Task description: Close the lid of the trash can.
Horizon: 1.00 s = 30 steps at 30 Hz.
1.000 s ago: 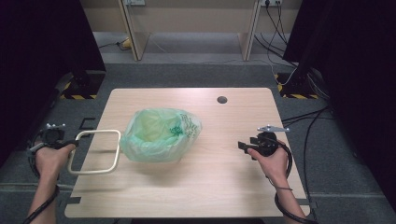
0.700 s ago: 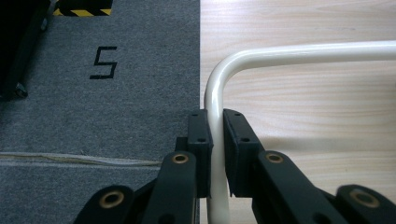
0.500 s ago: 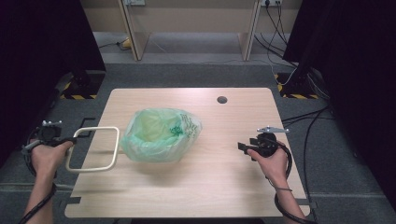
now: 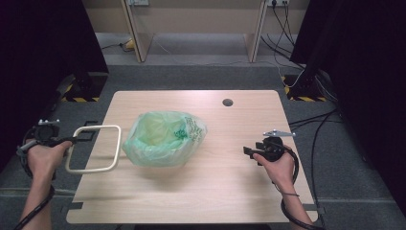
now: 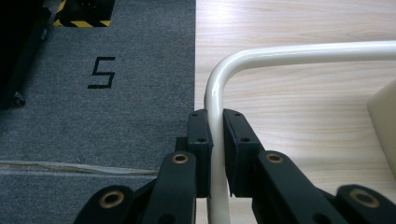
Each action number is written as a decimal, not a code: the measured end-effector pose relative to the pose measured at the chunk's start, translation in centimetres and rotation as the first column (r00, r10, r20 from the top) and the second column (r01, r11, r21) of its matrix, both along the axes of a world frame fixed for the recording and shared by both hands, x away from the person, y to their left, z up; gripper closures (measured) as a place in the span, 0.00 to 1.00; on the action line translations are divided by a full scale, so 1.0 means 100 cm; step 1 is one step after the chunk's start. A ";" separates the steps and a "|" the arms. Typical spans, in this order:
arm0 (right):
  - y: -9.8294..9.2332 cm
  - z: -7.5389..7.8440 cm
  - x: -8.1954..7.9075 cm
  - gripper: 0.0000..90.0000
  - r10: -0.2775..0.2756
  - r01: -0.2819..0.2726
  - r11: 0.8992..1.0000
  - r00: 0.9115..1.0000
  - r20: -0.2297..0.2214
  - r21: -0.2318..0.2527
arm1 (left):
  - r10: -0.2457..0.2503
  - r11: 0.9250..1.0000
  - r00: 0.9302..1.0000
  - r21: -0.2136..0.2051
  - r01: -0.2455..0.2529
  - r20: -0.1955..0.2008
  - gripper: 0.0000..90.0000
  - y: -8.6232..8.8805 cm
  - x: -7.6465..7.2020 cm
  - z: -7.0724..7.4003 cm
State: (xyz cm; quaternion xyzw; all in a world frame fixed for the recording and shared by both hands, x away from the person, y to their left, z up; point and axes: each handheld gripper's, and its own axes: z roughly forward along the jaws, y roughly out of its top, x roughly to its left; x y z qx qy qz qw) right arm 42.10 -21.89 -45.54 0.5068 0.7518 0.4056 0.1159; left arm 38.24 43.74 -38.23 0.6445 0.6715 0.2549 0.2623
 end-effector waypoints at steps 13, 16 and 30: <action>0.000 -0.001 0.000 0.40 0.001 -0.001 1.000 1.000 0.001 -0.002 | -0.004 1.000 1.000 -0.010 0.004 0.012 0.91 -0.001 0.001 0.010; 0.000 -0.001 0.000 0.40 0.001 -0.001 1.000 1.000 -0.001 -0.001 | -0.006 1.000 1.000 -0.009 0.006 0.012 0.91 -0.002 0.001 0.011; -0.001 -0.003 -0.001 0.40 -0.001 0.001 1.000 1.000 -0.005 0.002 | -0.008 1.000 1.000 -0.026 0.009 0.011 0.91 -0.008 0.004 0.016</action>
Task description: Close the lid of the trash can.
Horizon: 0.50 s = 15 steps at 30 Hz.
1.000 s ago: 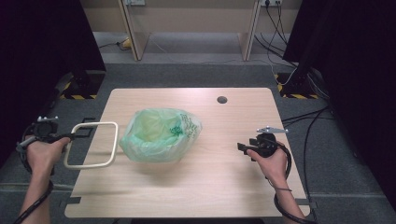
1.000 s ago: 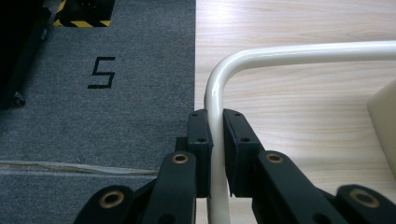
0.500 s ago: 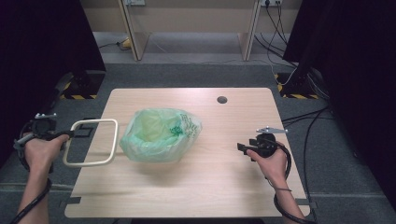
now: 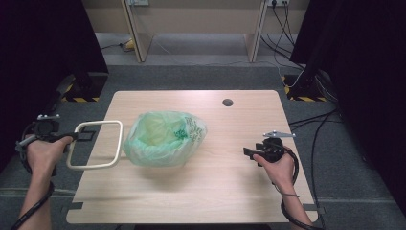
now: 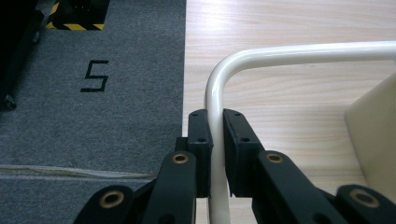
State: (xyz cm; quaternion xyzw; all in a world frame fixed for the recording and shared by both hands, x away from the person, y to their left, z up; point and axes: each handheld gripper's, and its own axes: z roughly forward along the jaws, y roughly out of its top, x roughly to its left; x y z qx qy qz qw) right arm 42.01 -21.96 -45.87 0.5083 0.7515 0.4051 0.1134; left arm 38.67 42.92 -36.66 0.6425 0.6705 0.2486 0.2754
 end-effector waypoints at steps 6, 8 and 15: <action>0.000 0.000 0.000 0.40 -0.002 0.002 1.000 1.000 -0.002 0.002 | -0.006 1.000 1.000 -0.002 0.006 0.003 0.91 -0.004 0.002 0.002; 0.000 0.000 0.000 0.40 -0.005 0.005 1.000 1.000 -0.003 0.003 | -0.007 1.000 1.000 -0.004 0.007 0.003 0.91 -0.005 0.002 0.002; -0.002 -0.001 -0.001 0.40 -0.005 0.005 1.000 1.000 -0.002 0.001 | -0.007 1.000 1.000 -0.010 0.007 0.001 0.91 -0.008 0.004 0.003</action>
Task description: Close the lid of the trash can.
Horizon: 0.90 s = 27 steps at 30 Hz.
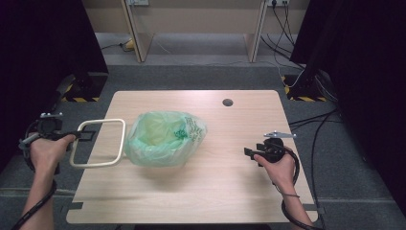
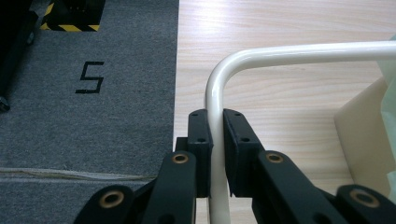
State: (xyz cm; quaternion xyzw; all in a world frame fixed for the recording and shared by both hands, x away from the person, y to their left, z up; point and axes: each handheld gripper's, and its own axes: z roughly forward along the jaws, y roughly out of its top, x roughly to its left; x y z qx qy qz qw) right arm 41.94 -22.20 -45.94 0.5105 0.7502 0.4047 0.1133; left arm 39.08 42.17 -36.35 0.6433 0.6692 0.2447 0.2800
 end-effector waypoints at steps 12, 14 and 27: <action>0.001 0.000 0.000 0.40 -0.001 0.001 1.000 1.000 -0.002 0.004 | -0.004 1.000 1.000 -0.002 0.004 0.006 0.91 -0.005 0.003 0.006; 0.001 0.001 0.001 0.40 0.001 -0.001 1.000 1.000 0.001 0.003 | -0.006 1.000 1.000 -0.001 0.006 0.004 0.91 -0.006 0.003 0.007; 0.000 0.001 0.001 0.40 0.001 -0.001 1.000 1.000 -0.001 0.004 | -0.012 1.000 1.000 -0.010 0.012 0.007 0.91 -0.013 0.008 0.010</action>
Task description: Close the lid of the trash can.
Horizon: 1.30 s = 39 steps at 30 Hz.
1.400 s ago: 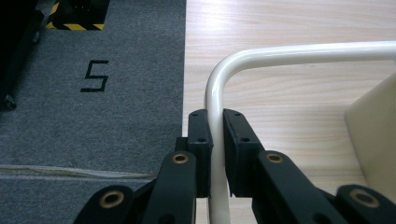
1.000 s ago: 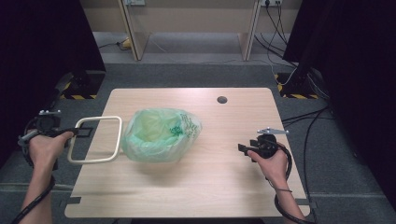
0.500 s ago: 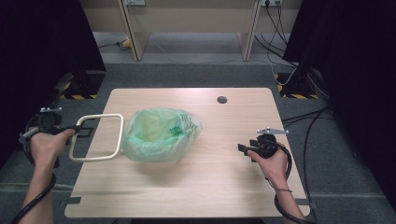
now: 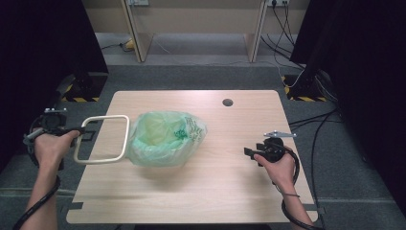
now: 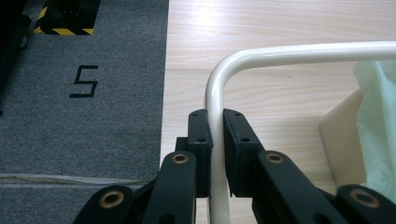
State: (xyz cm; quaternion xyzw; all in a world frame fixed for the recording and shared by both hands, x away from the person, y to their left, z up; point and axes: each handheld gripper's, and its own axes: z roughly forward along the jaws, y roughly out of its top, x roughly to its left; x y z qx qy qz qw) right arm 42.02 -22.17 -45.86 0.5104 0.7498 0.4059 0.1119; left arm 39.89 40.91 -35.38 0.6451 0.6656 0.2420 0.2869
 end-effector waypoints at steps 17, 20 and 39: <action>-0.001 -0.003 -0.002 0.40 -0.005 0.005 1.000 1.000 -0.002 0.003 | -0.013 1.000 1.000 -0.017 0.013 0.002 0.91 -0.010 0.005 0.002; -0.002 -0.003 -0.002 0.40 -0.005 0.005 1.000 1.000 -0.003 0.005 | -0.014 1.000 1.000 -0.018 0.014 0.002 0.91 -0.011 0.006 0.002; -0.002 -0.004 -0.002 0.40 -0.006 0.006 1.000 1.000 -0.004 0.010 | -0.032 0.999 0.999 -0.023 0.032 0.009 0.91 -0.023 0.011 0.008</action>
